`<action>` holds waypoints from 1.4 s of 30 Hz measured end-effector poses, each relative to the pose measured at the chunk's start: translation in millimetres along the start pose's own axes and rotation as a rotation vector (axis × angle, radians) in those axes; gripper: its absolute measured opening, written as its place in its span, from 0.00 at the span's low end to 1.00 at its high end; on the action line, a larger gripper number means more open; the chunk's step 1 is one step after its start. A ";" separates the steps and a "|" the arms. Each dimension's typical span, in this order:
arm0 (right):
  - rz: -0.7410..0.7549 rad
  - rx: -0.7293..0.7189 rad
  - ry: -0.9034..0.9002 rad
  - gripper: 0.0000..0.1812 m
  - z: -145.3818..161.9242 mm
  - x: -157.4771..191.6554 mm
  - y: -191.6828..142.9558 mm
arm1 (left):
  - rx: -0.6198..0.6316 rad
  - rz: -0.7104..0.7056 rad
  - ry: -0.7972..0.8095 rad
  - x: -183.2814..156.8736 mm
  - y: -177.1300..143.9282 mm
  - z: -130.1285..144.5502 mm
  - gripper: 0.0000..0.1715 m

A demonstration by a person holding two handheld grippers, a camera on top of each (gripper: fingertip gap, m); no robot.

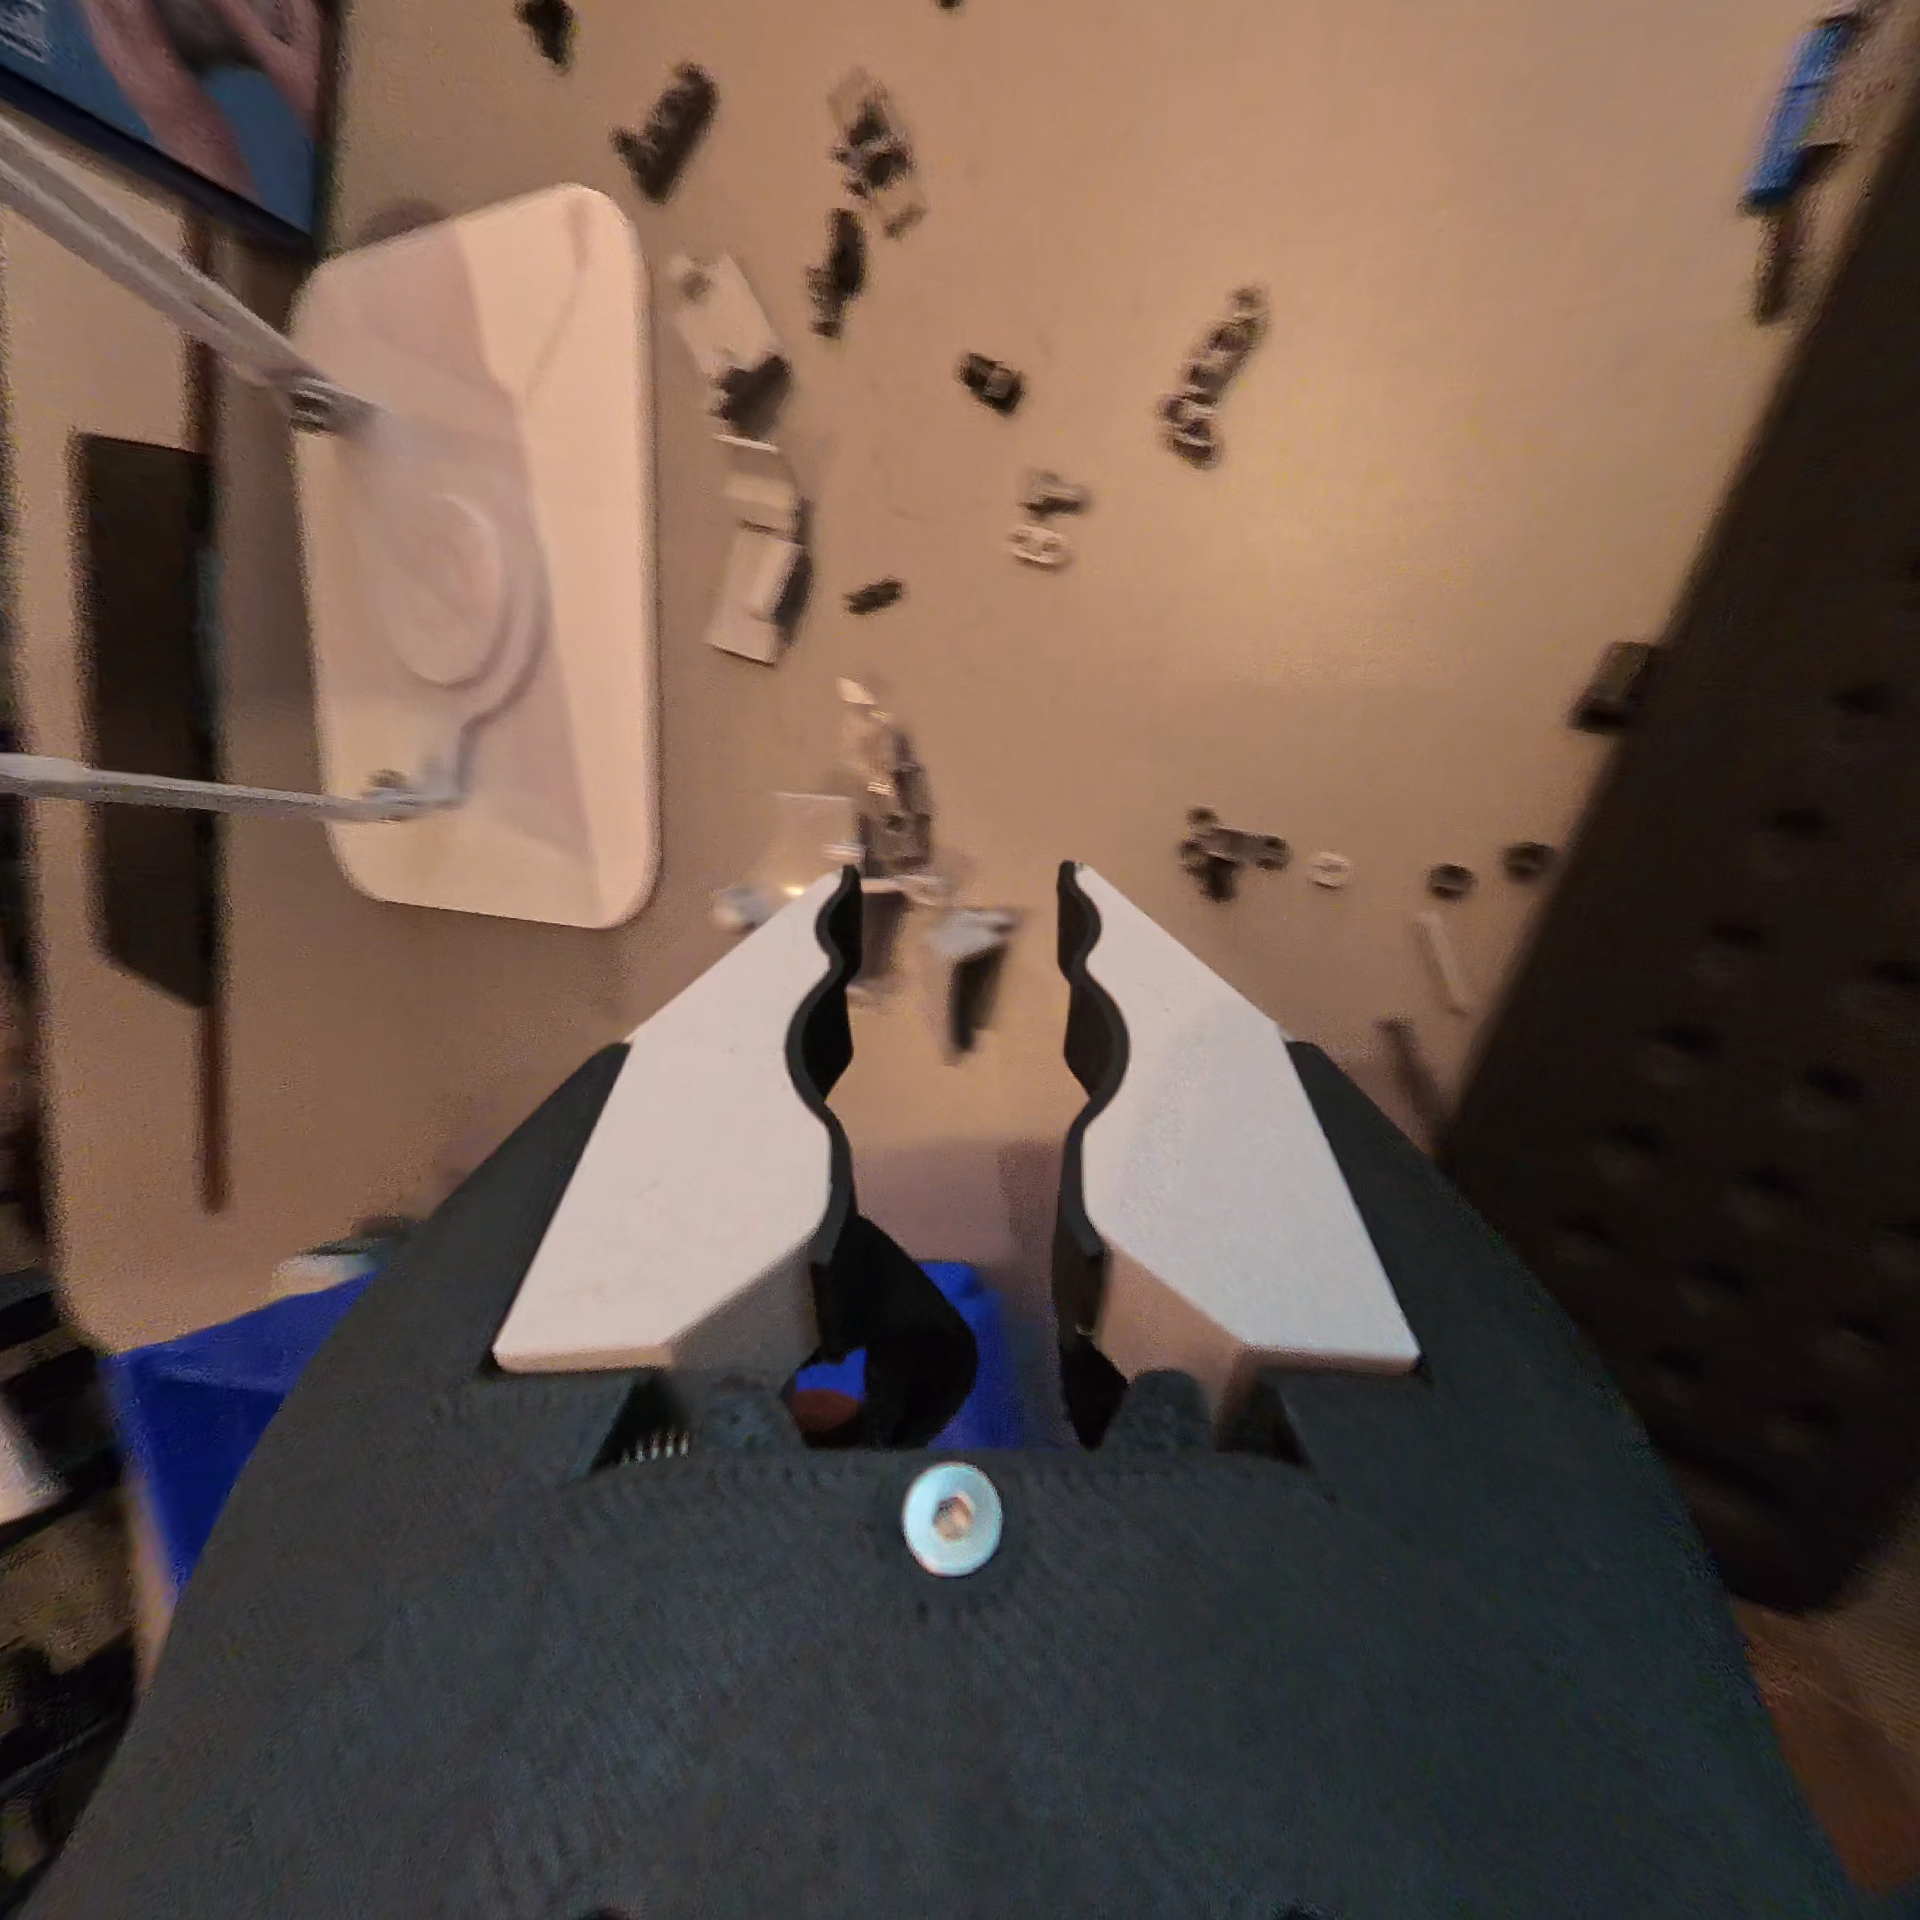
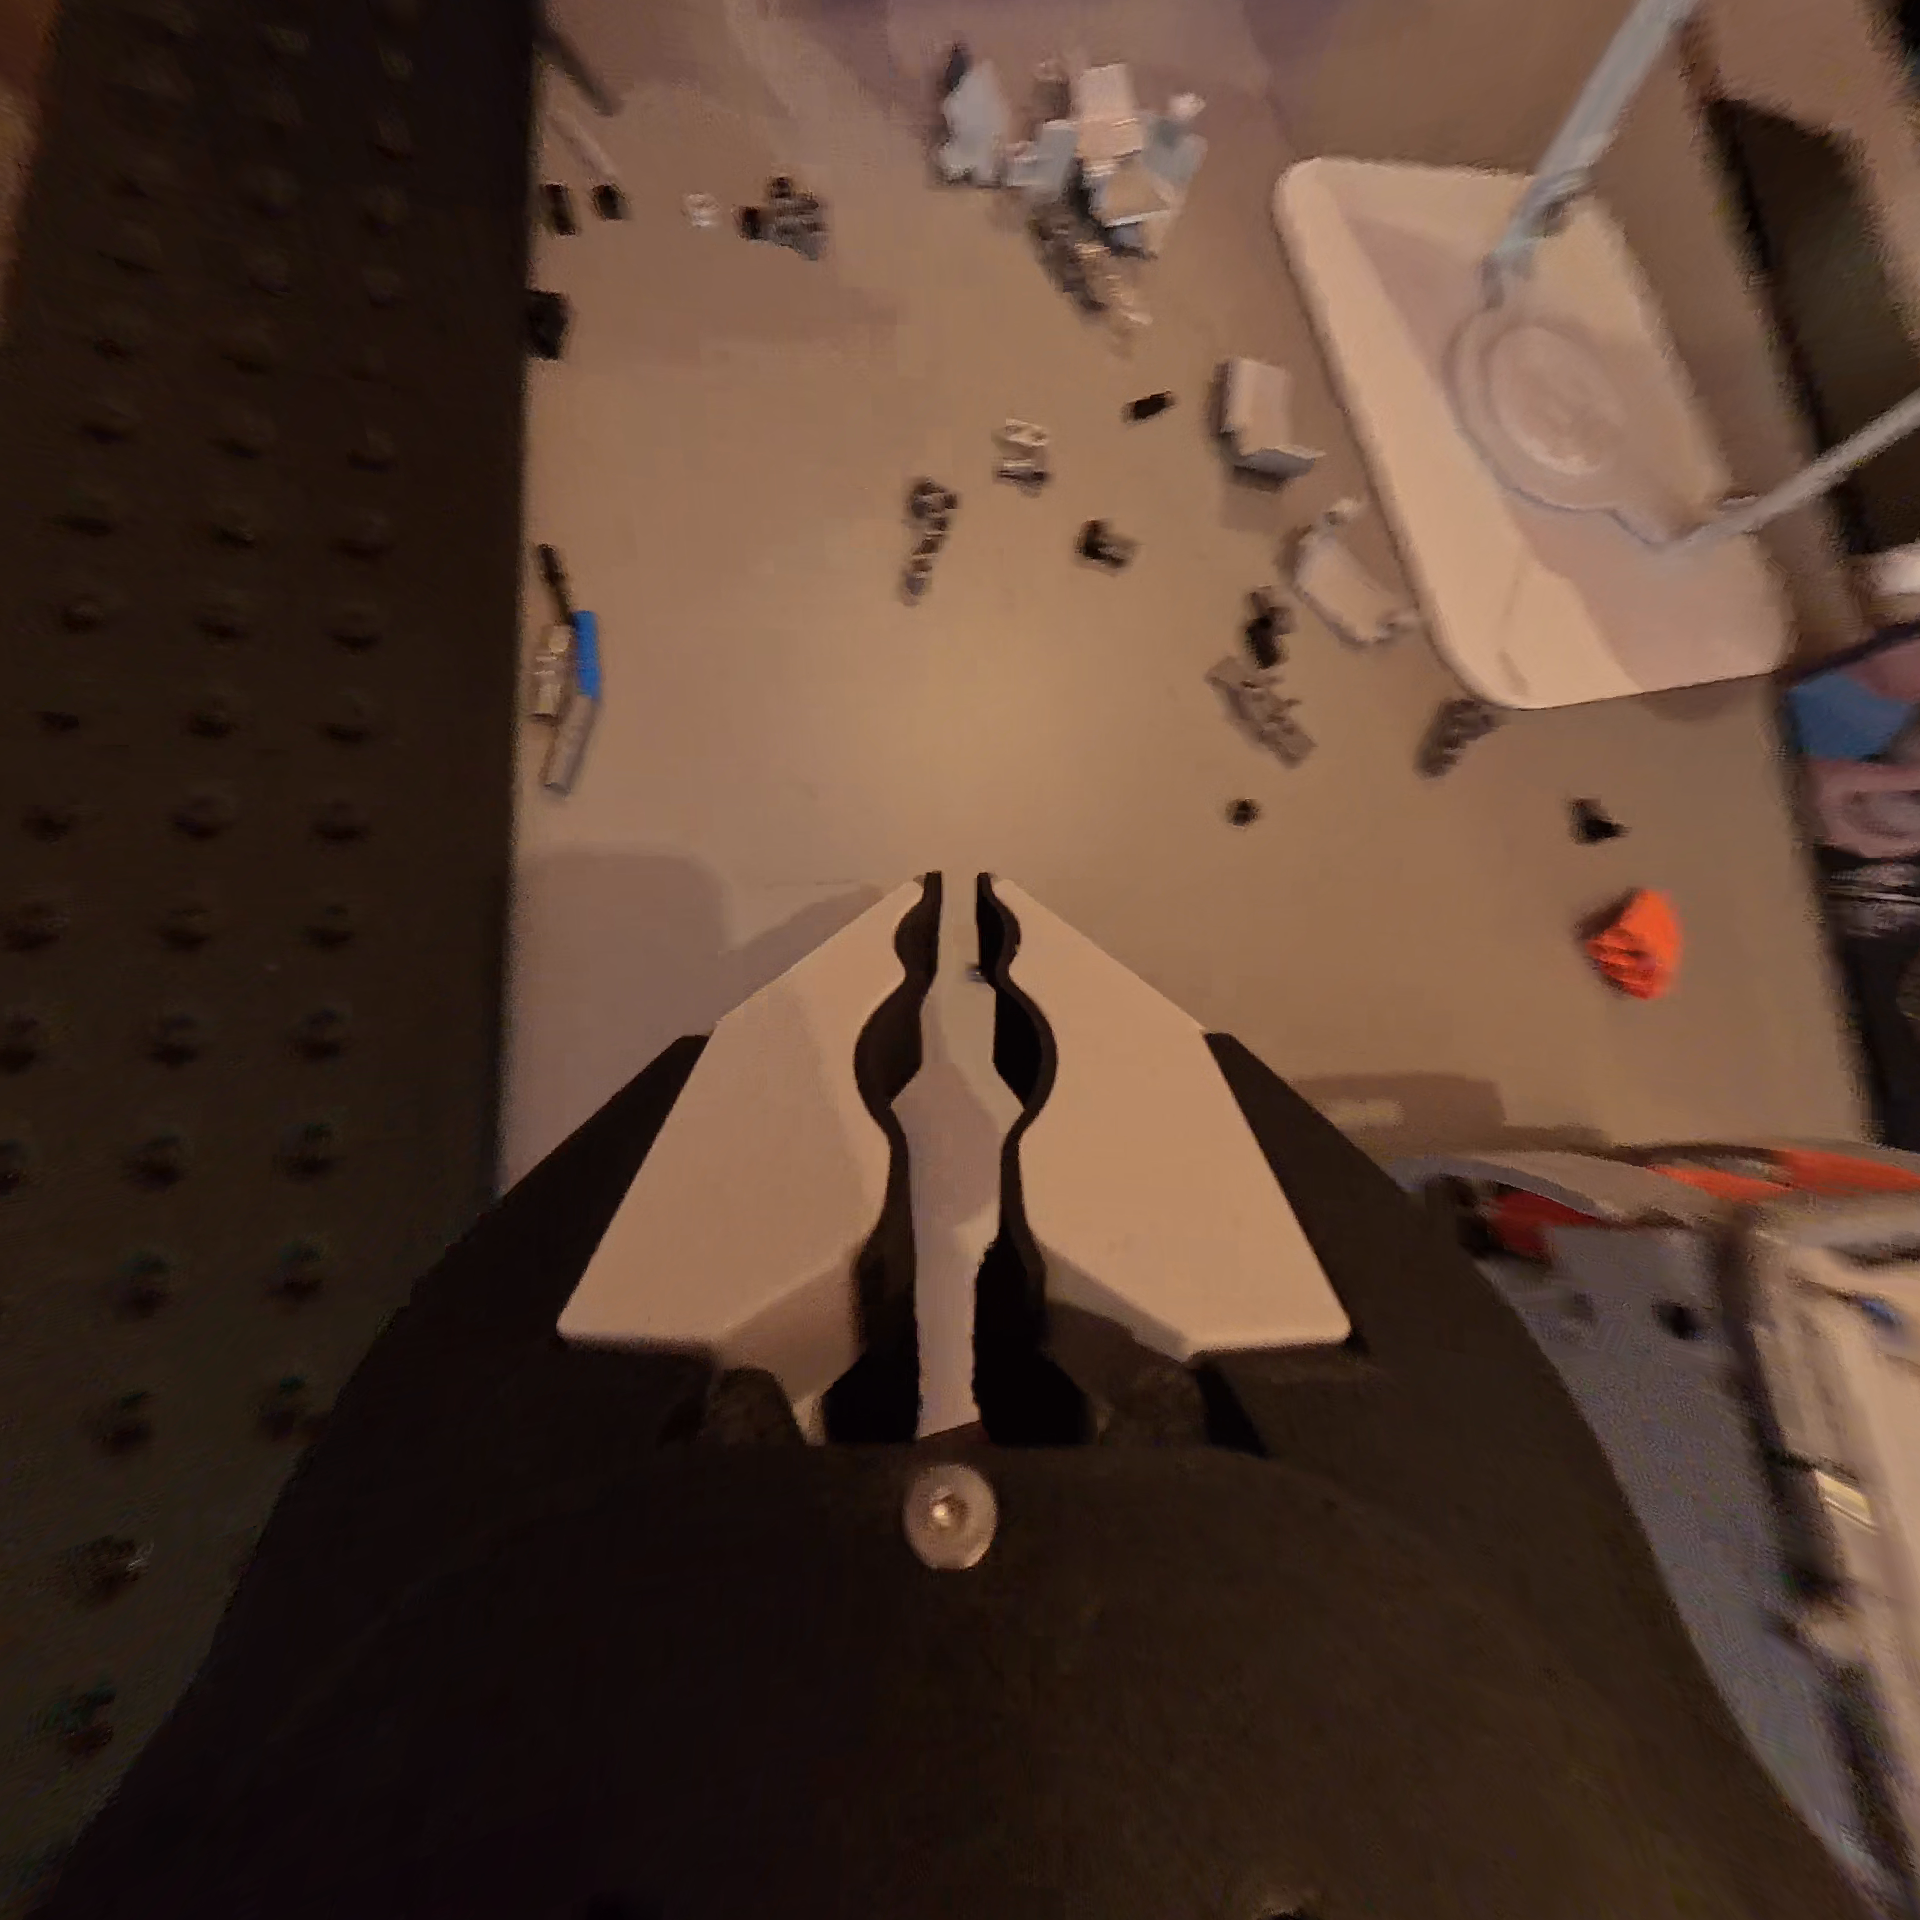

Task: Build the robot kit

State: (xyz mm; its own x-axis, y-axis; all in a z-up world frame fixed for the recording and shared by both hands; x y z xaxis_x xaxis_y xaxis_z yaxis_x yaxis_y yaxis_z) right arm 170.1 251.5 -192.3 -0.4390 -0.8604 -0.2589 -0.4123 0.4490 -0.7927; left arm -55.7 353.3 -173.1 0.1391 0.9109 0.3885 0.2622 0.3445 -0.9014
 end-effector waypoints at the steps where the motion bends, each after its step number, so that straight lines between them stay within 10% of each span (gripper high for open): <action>1: -0.057 0.004 0.002 0.07 1.2 10.0 4.6 | -0.007 0.023 0.002 -12.7 -1.9 2.8 0.23; 10: -0.286 0.021 -0.074 0.18 -19.0 70.7 36.8 | -0.152 0.194 -0.099 -76.0 -0.1 25.6 0.30; 24: -0.321 0.087 -0.139 0.14 -37.0 79.8 61.9 | -0.301 0.108 -0.127 -61.1 0.4 11.4 0.28; 42: 0.198 -0.284 0.001 0.36 -113.3 -45.7 1.0 | -0.348 -0.604 -0.320 158.8 -79.3 -40.8 0.34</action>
State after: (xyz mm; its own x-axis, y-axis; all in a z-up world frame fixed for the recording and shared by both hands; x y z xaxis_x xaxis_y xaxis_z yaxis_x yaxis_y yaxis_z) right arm 99.3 318.6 -118.7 -0.5338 -0.7493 -0.3919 -0.5244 0.6569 -0.5418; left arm -15.5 461.3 -32.2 -0.3929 0.6271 0.6726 0.4977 0.7600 -0.4179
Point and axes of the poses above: each gripper's, where its closed fingertips meet, y out along the fingers, z out of its underside, x = y × z across the jaws, the point moved 2 cm from there along -y, back along the fingers, and after that the axes turned 11 degrees about x, right-handed, at the moved point
